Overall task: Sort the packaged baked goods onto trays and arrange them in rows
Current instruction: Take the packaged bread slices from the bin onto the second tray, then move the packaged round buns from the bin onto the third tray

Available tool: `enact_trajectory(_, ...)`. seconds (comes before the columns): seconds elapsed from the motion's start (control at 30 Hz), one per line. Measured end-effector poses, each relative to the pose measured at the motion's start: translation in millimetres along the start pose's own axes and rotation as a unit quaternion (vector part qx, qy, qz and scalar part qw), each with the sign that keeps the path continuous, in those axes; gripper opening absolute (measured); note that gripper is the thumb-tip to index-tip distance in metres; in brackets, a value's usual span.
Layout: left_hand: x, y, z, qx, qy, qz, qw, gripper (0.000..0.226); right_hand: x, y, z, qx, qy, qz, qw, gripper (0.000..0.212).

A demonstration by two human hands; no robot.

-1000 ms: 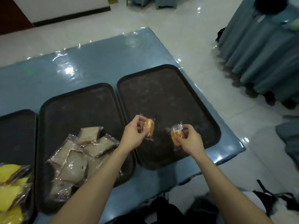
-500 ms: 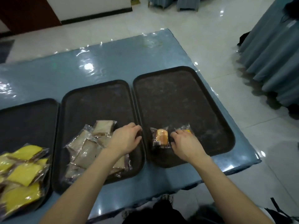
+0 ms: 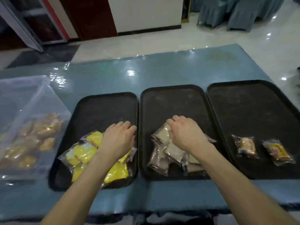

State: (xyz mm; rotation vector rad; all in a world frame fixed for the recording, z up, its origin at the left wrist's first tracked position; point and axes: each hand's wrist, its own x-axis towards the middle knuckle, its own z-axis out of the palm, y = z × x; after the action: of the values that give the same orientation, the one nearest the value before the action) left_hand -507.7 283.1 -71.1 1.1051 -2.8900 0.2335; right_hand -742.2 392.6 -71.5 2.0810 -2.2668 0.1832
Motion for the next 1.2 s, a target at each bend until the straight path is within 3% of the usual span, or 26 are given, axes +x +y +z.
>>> enact_trajectory(0.23,-55,-115,-16,0.004,0.001,-0.012,1.000,0.021,56,-140,-18,0.001,0.019,-0.024,1.000,0.014)
enact_trajectory(0.6,-121,-244,-58,0.046,0.048,-0.101,0.993,0.014,123,-262,-18,0.019,0.058,-0.111,0.992,0.016)
enact_trajectory(0.77,-153,-336,-72,-0.027,0.063,-0.167,0.984,0.018,162,-335,-20,0.047,0.066,-0.136,0.987,0.015)
enact_trajectory(0.97,-158,-507,-33,-0.029,-0.043,-0.208,0.977,0.028,237,-444,-2,0.063,0.091,-0.124,0.986,0.007)
enact_trajectory(1.2,-118,-620,39,0.023,-0.257,-0.085,0.962,0.049,317,-541,12,0.045,-0.044,-0.061,0.996,0.024)
